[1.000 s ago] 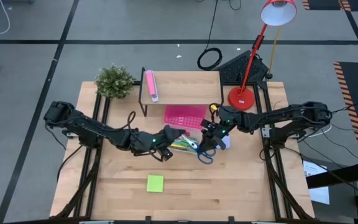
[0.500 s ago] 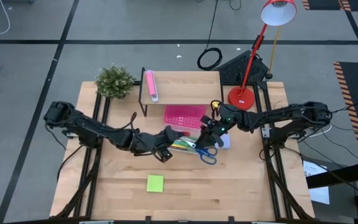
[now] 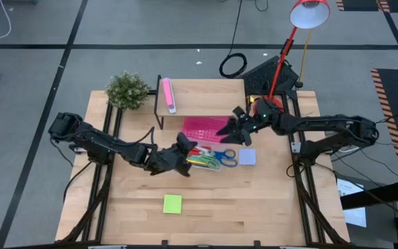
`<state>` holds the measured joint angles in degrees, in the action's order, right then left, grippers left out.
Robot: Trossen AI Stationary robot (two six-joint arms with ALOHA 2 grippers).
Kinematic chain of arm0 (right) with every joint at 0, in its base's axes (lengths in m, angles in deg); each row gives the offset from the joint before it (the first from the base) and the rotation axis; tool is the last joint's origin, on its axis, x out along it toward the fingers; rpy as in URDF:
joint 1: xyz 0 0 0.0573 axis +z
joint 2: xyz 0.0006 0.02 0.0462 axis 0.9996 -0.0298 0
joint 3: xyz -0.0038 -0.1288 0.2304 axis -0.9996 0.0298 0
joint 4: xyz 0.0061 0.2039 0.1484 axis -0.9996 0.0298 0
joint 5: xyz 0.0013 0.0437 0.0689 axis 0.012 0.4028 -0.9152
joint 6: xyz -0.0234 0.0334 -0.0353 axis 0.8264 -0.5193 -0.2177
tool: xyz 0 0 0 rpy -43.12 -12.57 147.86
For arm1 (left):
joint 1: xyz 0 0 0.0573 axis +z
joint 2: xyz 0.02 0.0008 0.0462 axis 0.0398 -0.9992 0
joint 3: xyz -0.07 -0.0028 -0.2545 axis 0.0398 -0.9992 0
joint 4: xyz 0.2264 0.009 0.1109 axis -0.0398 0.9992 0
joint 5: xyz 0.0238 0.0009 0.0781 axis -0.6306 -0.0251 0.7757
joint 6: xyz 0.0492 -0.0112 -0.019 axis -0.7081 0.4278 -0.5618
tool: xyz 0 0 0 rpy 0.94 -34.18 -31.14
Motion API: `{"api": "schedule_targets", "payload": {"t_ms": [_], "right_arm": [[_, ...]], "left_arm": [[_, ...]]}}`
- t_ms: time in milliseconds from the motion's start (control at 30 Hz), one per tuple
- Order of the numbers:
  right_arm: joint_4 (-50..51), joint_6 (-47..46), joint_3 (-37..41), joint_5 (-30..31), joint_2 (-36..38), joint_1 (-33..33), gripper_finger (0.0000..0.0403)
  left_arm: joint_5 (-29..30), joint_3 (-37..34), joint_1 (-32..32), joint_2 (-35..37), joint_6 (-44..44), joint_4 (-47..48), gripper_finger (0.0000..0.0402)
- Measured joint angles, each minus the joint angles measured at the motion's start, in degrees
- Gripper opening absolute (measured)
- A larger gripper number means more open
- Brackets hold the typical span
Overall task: Pack school essentials
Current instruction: Put the blue scissors into the supply box
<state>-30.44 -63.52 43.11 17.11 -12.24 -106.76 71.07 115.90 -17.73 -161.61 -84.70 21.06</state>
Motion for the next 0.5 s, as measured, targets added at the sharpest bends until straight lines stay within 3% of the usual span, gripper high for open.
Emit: {"api": "schedule_targets", "payload": {"t_ms": [133,267,500], "right_arm": [[7.7,7.4,0.0,2.9,5.3,-0.7,0.0315],[17.5,15.6,0.2,10.2,11.9,2.2,0.0315],[19.6,18.1,6.0,21.0,20.3,9.9,0.0314]], "left_arm": [[2.0,0.0,0.0,0.0,9.5,5.4,0.0002],[2.9,-1.7,-0.1,0.0,17.1,7.6,0.0001],[4.1,-11.1,0.1,0.0,16.9,-1.4,0.0001]]}}
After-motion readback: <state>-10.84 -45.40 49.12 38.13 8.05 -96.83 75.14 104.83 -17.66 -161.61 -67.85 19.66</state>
